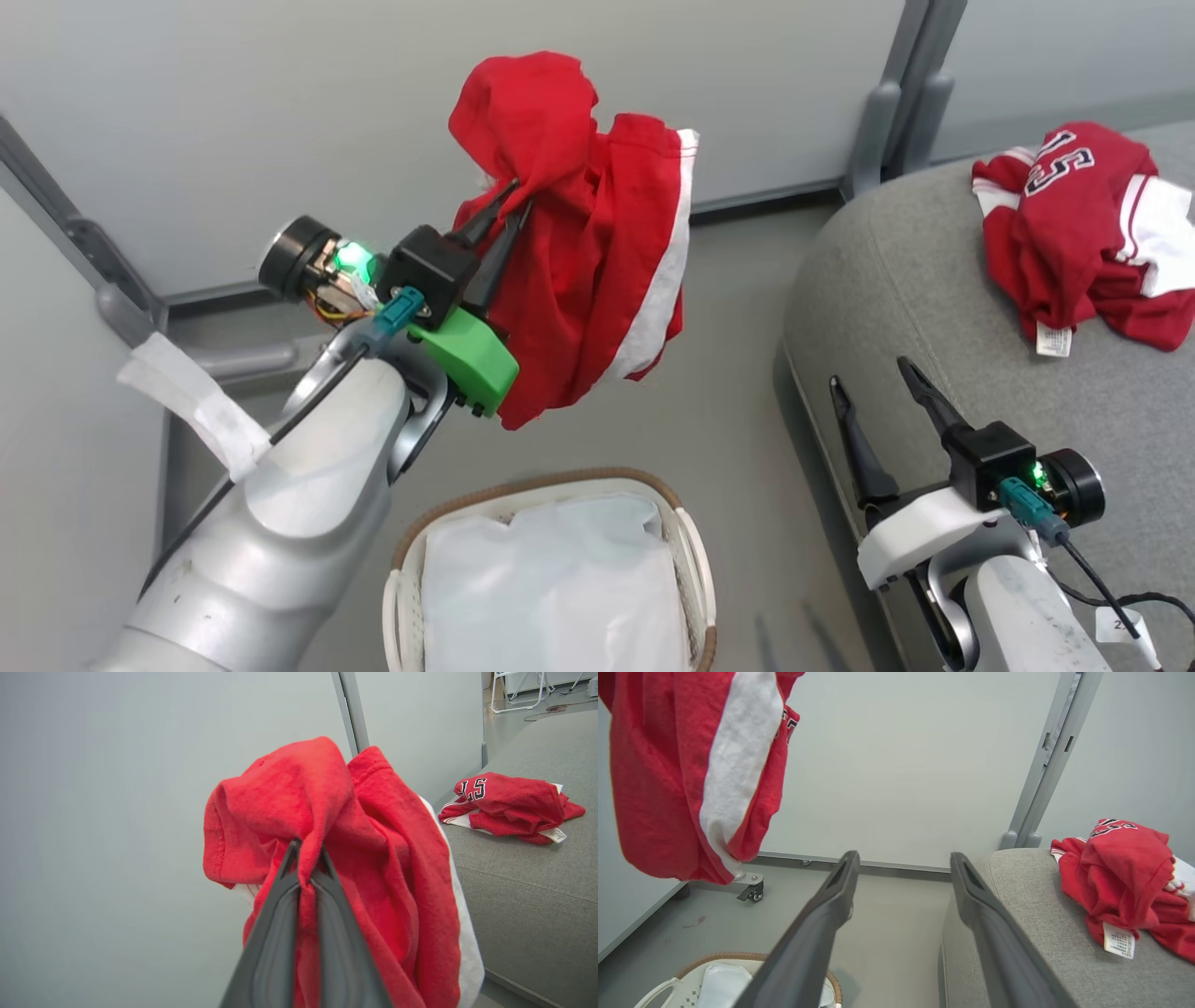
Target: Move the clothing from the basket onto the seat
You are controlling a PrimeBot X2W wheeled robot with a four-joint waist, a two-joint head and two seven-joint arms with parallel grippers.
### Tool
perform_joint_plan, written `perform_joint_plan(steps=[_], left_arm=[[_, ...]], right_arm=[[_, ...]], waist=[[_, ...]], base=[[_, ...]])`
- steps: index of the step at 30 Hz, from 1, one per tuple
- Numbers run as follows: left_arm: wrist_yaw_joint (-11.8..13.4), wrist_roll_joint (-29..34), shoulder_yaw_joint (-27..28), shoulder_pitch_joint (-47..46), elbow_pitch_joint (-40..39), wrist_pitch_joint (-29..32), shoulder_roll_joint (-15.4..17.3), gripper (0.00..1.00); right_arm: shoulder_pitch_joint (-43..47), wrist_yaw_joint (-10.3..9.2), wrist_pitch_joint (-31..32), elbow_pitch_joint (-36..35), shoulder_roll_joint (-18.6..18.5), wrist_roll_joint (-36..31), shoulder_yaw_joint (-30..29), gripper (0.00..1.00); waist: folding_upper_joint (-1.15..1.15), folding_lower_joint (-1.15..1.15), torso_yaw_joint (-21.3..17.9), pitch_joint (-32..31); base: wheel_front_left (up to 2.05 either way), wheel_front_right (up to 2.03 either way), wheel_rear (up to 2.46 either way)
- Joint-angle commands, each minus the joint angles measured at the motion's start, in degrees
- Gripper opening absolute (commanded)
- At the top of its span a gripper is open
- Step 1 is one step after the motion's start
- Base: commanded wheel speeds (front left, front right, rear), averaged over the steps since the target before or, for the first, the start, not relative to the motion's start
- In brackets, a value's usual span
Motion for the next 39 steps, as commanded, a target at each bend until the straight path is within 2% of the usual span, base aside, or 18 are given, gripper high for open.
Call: perform_joint_plan(steps=[1,6,18,26,31,33,34,36,37,38,39], left_arm=[[-0.2,-0.4,-0.5,-1.5,-0.5,0.0,0.3,0.0],[-0.2,-1.9,-2.2,-3.7,-1.6,0.3,0.6,0.0],[-0.2,-4.0,-5.5,-6.7,-4.1,0.8,-0.5,0.0],[-0.2,-4.6,-7.7,-7.6,-5.3,0.8,-1.3,0.0],[-0.2,-5.1,-8.7,-7.1,-5.5,0.8,-1.7,0.0],[-0.2,-5.4,-9.0,-6.5,-5.5,0.7,-1.8,0.0],[-0.2,-5.6,-9.1,-6.1,-5.4,0.7,-1.8,0.0],[-0.2,-6.1,-9.1,-5.3,-5.2,0.6,-1.8,0.0],[-0.1,-6.3,-9.1,-5.0,-5.1,0.5,-1.8,0.0],[0.0,-6.4,-9.0,-4.7,-5.0,0.4,-1.8,0.0],[0.2,-6.7,-8.9,-4.3,-4.9,0.4,-1.8,0.0]], right_arm=[[0.6,-0.06,-0.1,-0.1,-0.2,0.5,0.5,1.0],[-0.7,-0.06,-0.1,-0.2,-0.2,1.6,3.5,1.0],[-6.1,-0.06,-0.1,3.6,-0.2,5.3,18.3,1.0],[-12.1,-0.06,-0.1,7.8,-0.2,7.6,22.9,1.0],[-14.9,-0.06,-0.1,7.2,-0.2,8.9,24.5,1.0],[-15.6,-0.06,-0.1,6.5,-0.3,9.2,24.4,0.84],[-15.7,-0.06,-0.1,6.0,-0.3,9.3,24.2,0.46],[-15.6,-0.06,-0.1,5.6,-0.2,9.1,23.8,0.2],[-15.5,-0.06,-0.1,5.3,-0.2,9.0,23.7,0.04],[-15.3,-0.06,-0.1,5.1,-0.2,8.8,23.4,0.0],[-15.1,-0.06,-0.1,4.9,-0.3,8.7,23.3,0.0]], waist=[[0.0,0.0,1.1,-3.0],[0.0,0.0,1.5,-3.7],[0.0,0.0,3.7,-4.4],[0.0,0.0,5.1,-4.3],[0.0,0.0,5.6,-4.3],[0.0,0.0,5.6,-4.3],[0.0,0.0,5.6,-4.3],[0.0,0.0,5.6,-4.4],[0.0,0.0,5.5,-4.4],[0.0,0.0,5.4,-4.4],[0.0,0.0,5.4,-4.4]], base=[[0.0,0.0,0.0],[0.0,0.0,0.0],[0.0,0.0,0.0],[0.0,0.0,0.0],[0.0,0.0,0.0],[0.0,0.0,0.0],[0.0,0.0,0.0],[0.0,0.0,0.0],[0.0,0.0,0.0],[0.0,0.0,0.0],[0.0,0.0,0.0]])
